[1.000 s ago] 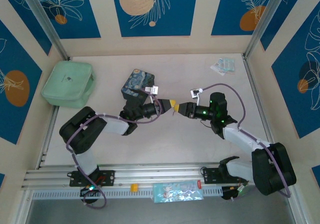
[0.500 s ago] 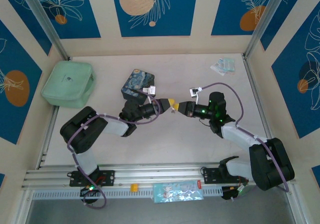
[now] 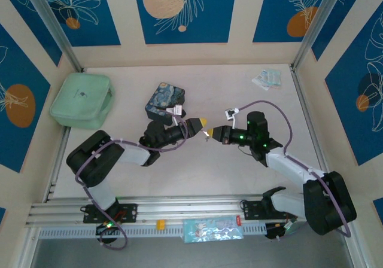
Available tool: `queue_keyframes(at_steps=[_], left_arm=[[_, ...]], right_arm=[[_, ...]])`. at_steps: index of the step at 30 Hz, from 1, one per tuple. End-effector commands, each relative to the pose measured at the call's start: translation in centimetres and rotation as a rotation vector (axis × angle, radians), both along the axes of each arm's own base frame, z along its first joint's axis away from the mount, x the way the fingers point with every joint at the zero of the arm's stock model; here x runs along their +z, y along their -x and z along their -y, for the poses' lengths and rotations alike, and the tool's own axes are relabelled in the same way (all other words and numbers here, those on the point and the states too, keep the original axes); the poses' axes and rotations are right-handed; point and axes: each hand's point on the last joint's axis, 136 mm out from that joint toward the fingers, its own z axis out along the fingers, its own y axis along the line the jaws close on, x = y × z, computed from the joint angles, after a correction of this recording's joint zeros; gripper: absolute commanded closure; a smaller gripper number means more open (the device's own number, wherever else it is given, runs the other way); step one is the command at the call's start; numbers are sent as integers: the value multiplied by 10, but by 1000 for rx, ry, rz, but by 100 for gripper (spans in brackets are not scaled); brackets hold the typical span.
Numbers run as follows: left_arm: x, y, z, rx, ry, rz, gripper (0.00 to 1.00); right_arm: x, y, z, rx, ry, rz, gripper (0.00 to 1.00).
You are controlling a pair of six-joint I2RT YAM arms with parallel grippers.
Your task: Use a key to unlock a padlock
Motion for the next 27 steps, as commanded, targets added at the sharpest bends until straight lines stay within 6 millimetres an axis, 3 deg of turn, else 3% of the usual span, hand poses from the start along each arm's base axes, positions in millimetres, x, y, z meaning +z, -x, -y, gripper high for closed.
queue_keyframes(at_steps=[1,6,10,15,21,27], left_arm=[[11,-4,-3,31,-14,10,0],[2,-8,-5,57,-31,-98,10],[-1,-9,-6,68,-25,-185,16],[7,-10,-16,118,-47,-212,17],[20,-11,-22,155,-62,-254,19],[16,-13,-24,176,-56,-317,31]], right_arm=[[9,-10,3,-94,94,106,100],[20,-14,10,-196,310,301,100],[24,-13,7,-154,337,372,100],[30,-13,4,-139,355,485,100],[33,-10,-16,-88,444,724,100],[36,-11,-34,-79,574,930,100]])
